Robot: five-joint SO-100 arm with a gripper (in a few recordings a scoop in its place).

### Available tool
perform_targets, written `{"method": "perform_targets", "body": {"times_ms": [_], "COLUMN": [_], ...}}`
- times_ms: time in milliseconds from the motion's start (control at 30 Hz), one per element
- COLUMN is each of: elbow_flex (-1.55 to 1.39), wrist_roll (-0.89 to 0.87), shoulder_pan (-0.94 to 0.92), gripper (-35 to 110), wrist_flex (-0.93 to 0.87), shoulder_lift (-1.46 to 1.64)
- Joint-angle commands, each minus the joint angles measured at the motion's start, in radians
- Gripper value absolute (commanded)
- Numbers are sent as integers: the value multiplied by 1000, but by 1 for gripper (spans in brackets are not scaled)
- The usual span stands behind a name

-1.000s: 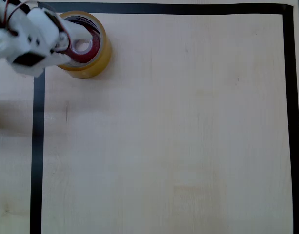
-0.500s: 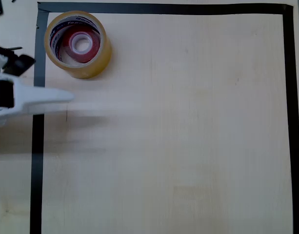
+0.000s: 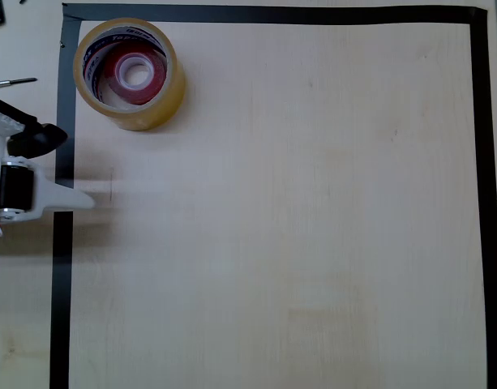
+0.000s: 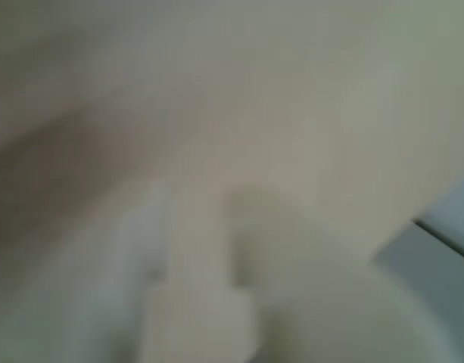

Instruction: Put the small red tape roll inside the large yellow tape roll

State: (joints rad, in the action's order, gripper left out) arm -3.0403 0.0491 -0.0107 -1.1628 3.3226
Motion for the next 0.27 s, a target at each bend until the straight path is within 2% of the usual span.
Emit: {"method": "perform_targets", "body": {"times_ms": [0,233], "elbow_flex": [23,28], "wrist_roll": [5,5], "shoulder_pan": [-28,-15], "gripper": [0,0], "wrist_flex": [-37,-58], "shoulder_lift": [11,11]}}
